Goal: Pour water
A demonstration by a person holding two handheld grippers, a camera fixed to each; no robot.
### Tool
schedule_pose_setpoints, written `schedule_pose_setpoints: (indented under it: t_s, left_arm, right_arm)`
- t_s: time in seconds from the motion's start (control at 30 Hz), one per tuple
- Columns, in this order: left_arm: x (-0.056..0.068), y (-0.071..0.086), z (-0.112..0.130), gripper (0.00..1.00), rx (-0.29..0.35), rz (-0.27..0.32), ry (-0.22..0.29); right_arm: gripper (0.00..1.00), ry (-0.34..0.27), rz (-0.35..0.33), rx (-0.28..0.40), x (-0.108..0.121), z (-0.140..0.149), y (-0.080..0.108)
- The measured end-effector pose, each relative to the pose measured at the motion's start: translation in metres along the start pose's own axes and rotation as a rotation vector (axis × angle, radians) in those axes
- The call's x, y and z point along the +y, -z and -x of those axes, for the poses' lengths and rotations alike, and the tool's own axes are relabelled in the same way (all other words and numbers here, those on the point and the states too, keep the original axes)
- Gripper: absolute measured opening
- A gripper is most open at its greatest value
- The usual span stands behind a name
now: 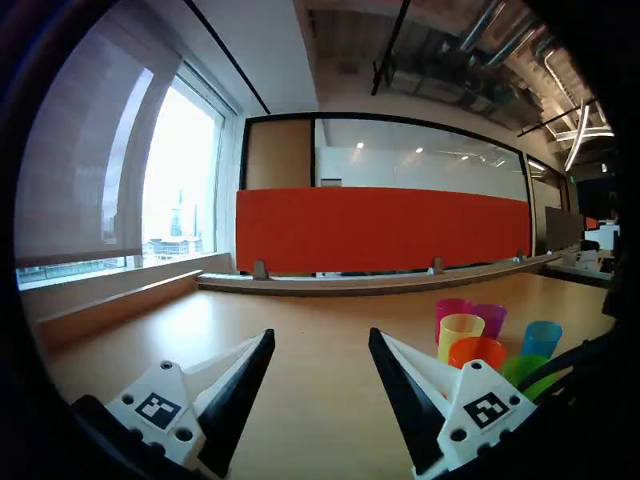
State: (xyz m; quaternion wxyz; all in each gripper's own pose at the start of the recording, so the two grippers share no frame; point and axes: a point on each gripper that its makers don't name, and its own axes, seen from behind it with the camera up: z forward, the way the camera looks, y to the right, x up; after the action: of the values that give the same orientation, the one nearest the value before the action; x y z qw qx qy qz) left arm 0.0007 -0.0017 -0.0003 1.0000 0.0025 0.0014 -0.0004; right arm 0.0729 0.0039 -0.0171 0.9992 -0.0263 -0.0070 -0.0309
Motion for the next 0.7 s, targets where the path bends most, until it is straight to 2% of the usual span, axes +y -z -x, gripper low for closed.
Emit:
schedule_pose_setpoints:
  t_s: [0.4,0.7]
  left_arm:
    - [0.0009,0.0006,0.0012,0.87,-0.003,0.002,0.0]
    - [0.001,0.0007,0.0011,0.87,-0.003,0.003,0.0]
  right_arm:
    - [1.0,-0.012,0.007,0.012,0.0071,0.0009,0.0016]
    - [1.0,0.005,-0.008,0.058,0.0038,-0.0051,0.0007]
